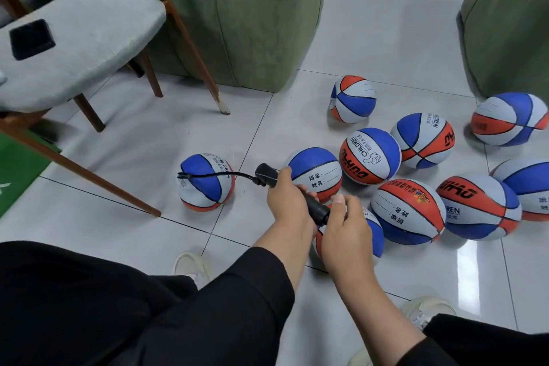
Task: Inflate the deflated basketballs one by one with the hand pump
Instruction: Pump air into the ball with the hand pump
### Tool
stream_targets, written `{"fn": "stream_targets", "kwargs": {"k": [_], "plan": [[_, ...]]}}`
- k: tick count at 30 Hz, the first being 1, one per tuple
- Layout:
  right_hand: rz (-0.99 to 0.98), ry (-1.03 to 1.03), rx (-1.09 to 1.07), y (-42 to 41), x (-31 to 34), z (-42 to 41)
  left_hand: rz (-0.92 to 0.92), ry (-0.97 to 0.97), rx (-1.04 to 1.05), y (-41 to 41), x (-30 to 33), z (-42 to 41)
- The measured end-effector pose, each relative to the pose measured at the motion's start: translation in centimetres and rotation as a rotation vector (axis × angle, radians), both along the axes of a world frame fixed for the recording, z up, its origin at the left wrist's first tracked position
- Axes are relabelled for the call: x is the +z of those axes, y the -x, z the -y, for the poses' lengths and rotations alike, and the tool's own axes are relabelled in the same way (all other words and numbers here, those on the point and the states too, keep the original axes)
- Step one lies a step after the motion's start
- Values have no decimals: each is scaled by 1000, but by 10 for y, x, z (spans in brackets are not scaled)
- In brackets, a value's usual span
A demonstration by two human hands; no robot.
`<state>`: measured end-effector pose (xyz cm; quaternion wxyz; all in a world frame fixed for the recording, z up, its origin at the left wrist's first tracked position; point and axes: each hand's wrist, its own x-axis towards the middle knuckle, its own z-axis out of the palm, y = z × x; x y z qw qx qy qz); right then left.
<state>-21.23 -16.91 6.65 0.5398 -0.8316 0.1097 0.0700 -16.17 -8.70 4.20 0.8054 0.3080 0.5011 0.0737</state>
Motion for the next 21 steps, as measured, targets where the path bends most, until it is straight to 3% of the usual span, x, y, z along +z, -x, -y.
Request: {"fn": "stream_targets", "kwargs": {"k": [11,21], "plan": [[23,-63,-3,20,16,13,-33,66,42,-11,-5,-57],[15,2,-56,2,5,11,12,9,-2,-2,5,9]]}}
